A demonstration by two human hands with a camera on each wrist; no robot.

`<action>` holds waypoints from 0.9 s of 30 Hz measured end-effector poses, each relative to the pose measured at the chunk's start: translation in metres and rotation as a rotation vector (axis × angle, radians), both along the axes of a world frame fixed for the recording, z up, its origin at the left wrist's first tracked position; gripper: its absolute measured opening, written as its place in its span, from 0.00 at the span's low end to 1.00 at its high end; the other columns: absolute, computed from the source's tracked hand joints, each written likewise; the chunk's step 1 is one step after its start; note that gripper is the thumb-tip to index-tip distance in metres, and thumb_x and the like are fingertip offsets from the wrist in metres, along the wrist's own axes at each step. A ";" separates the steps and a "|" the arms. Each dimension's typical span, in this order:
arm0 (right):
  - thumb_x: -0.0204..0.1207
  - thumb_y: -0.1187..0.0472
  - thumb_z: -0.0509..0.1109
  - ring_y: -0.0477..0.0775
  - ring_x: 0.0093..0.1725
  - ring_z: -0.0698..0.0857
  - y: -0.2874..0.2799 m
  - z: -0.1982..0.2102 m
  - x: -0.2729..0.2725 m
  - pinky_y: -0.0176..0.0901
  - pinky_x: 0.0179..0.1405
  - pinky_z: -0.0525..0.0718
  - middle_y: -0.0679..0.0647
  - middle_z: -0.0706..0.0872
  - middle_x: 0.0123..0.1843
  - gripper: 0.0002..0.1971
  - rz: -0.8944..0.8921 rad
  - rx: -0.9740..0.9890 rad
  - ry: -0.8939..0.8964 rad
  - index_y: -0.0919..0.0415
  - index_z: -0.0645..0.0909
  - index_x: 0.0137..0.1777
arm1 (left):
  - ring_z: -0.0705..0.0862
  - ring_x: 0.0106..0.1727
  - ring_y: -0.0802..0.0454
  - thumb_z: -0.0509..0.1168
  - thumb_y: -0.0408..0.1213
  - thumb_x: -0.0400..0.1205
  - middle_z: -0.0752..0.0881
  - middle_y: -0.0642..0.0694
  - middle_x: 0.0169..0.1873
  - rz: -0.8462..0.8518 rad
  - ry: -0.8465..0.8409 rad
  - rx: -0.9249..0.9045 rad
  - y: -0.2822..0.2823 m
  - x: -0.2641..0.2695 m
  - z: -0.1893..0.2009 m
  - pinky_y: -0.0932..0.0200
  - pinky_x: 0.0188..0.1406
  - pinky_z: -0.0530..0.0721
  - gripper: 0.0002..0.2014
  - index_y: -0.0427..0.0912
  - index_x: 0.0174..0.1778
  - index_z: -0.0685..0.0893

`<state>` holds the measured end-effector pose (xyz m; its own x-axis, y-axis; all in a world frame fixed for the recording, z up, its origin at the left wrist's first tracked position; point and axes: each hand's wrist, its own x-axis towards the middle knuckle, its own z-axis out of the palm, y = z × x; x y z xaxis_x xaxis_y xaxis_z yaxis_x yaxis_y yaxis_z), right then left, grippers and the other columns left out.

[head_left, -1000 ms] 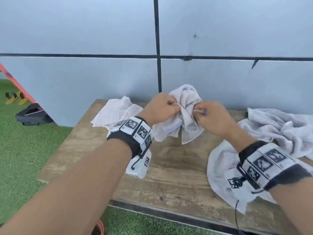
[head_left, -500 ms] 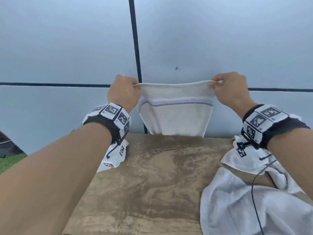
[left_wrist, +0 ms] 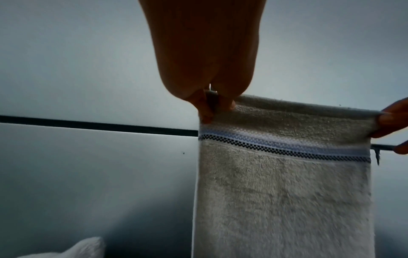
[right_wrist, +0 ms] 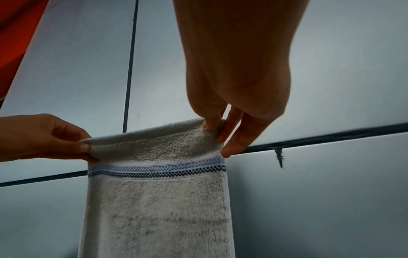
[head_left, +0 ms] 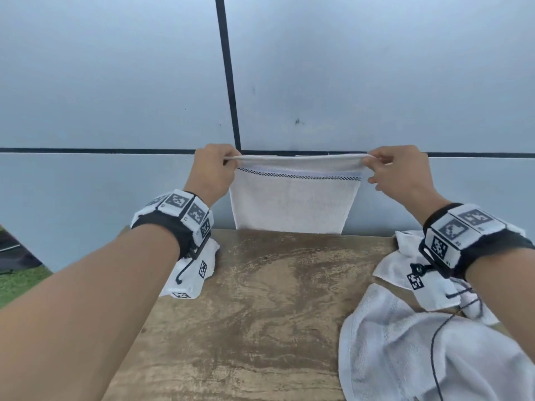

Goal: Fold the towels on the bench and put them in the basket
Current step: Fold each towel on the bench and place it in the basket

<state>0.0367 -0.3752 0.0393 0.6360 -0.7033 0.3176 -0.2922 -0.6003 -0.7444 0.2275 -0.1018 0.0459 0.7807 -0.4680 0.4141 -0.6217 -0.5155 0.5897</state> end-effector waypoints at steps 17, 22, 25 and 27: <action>0.80 0.56 0.74 0.50 0.34 0.80 0.100 -0.067 -0.151 0.32 0.30 0.71 0.53 0.84 0.33 0.12 0.321 -0.098 0.490 0.62 0.85 0.39 | 0.76 0.26 0.59 0.72 0.27 0.78 0.83 0.52 0.24 -0.020 0.314 0.421 0.129 -0.130 -0.057 0.73 0.18 0.67 0.10 0.44 0.35 0.91; 0.85 0.61 0.67 0.51 0.32 0.73 0.127 -0.074 -0.183 0.36 0.30 0.67 0.50 0.75 0.30 0.14 0.303 -0.089 0.335 0.62 0.73 0.37 | 0.80 0.32 0.51 0.75 0.30 0.76 0.87 0.45 0.28 -0.037 0.355 0.322 0.159 -0.155 -0.065 0.62 0.29 0.74 0.07 0.43 0.33 0.92; 0.86 0.62 0.66 0.47 0.31 0.72 0.141 -0.076 -0.200 0.34 0.30 0.67 0.48 0.73 0.30 0.13 0.264 -0.050 0.219 0.60 0.73 0.38 | 0.76 0.28 0.53 0.77 0.34 0.77 0.84 0.47 0.26 -0.033 0.357 0.241 0.172 -0.166 -0.065 0.62 0.28 0.72 0.05 0.44 0.35 0.92; 0.86 0.64 0.66 0.47 0.32 0.72 0.148 -0.077 -0.208 0.31 0.32 0.70 0.48 0.75 0.31 0.11 0.246 0.001 0.152 0.60 0.75 0.40 | 0.73 0.23 0.58 0.76 0.36 0.79 0.85 0.47 0.28 -0.038 0.366 0.175 0.179 -0.172 -0.065 0.65 0.25 0.71 0.04 0.46 0.38 0.93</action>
<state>-0.1714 -0.2277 -0.0374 0.8277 -0.5226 0.2046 -0.2464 -0.6660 -0.7041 0.0557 0.0776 -0.0187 0.8425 -0.5382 0.0234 -0.4074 -0.6080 0.6814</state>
